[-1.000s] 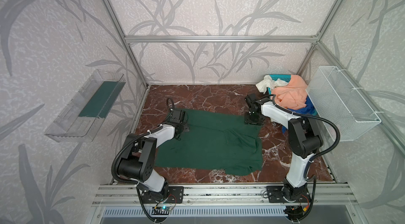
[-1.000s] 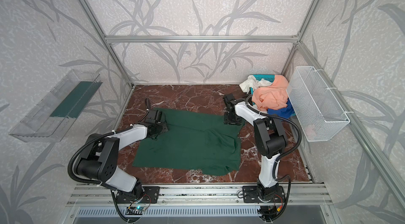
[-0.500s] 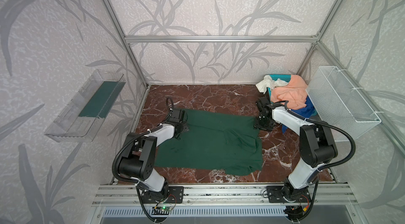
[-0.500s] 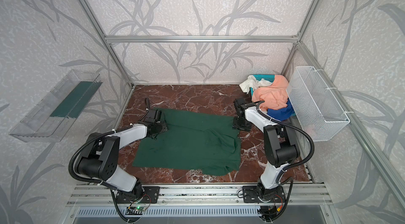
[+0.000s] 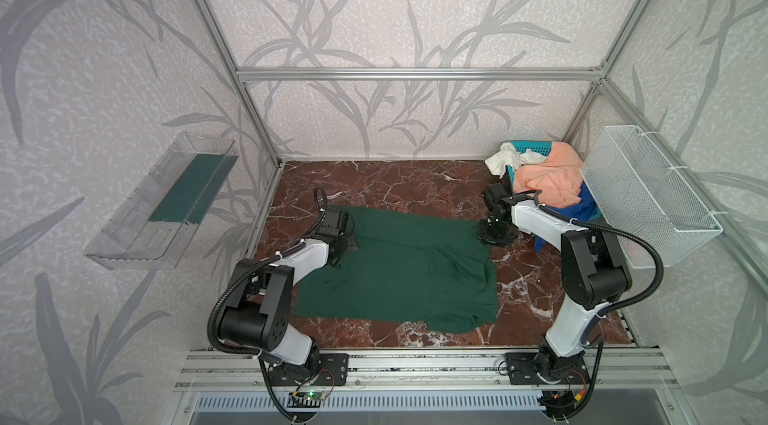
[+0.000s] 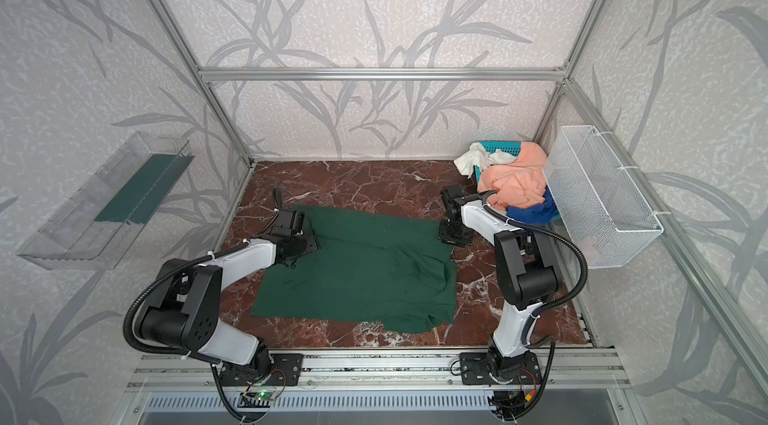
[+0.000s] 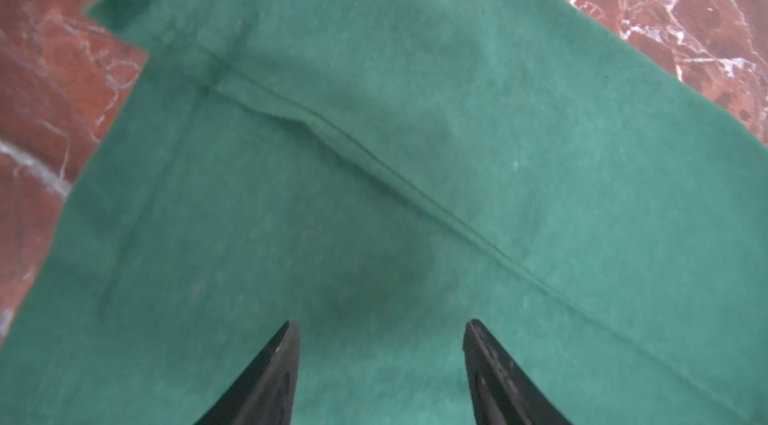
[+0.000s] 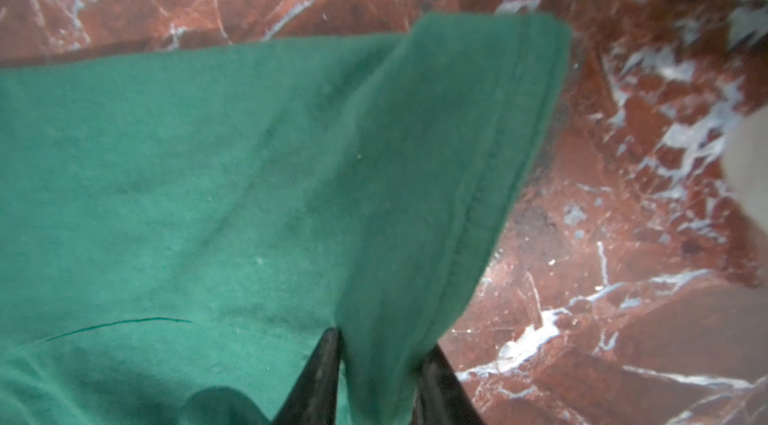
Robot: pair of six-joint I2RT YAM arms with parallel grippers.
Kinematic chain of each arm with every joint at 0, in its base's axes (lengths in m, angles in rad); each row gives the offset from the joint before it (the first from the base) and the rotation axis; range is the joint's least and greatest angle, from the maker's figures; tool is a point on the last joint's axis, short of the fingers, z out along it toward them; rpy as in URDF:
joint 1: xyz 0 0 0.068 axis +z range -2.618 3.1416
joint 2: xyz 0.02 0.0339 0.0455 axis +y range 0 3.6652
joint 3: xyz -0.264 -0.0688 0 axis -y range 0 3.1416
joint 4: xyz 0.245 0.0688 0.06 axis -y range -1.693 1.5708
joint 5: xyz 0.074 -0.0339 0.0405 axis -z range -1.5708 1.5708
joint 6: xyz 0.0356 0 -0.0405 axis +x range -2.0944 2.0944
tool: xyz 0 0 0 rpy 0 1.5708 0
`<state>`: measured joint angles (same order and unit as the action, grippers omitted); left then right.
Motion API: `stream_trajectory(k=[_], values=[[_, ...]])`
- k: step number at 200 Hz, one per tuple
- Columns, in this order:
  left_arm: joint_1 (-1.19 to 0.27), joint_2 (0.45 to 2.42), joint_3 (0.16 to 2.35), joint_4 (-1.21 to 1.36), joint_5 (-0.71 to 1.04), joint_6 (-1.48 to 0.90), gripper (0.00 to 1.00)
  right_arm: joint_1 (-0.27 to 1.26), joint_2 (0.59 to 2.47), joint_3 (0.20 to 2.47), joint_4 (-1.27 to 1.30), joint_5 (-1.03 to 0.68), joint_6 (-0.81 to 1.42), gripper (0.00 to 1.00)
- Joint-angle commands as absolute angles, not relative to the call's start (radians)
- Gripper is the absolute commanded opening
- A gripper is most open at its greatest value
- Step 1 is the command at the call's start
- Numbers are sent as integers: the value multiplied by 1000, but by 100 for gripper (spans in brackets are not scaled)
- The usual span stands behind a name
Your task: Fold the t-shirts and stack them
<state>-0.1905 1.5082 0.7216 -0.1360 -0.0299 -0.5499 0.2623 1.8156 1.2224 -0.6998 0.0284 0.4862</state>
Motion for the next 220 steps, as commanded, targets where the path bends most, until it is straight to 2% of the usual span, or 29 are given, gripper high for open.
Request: stream_trajectory(k=[1, 57, 141, 220], values=[[-192, 1467, 686, -129, -17, -556, 64, 264, 1819, 1251, -706, 50, 497, 25], [-215, 1494, 606, -109, -55, -633, 64, 262, 1825, 1304, -727, 89, 489, 5], [-215, 1548, 590, -72, -31, -696, 64, 248, 1841, 1343, -743, 156, 480, 0], [-215, 1556, 580, -80, -47, -712, 64, 215, 1874, 1375, -706, 155, 460, 0]])
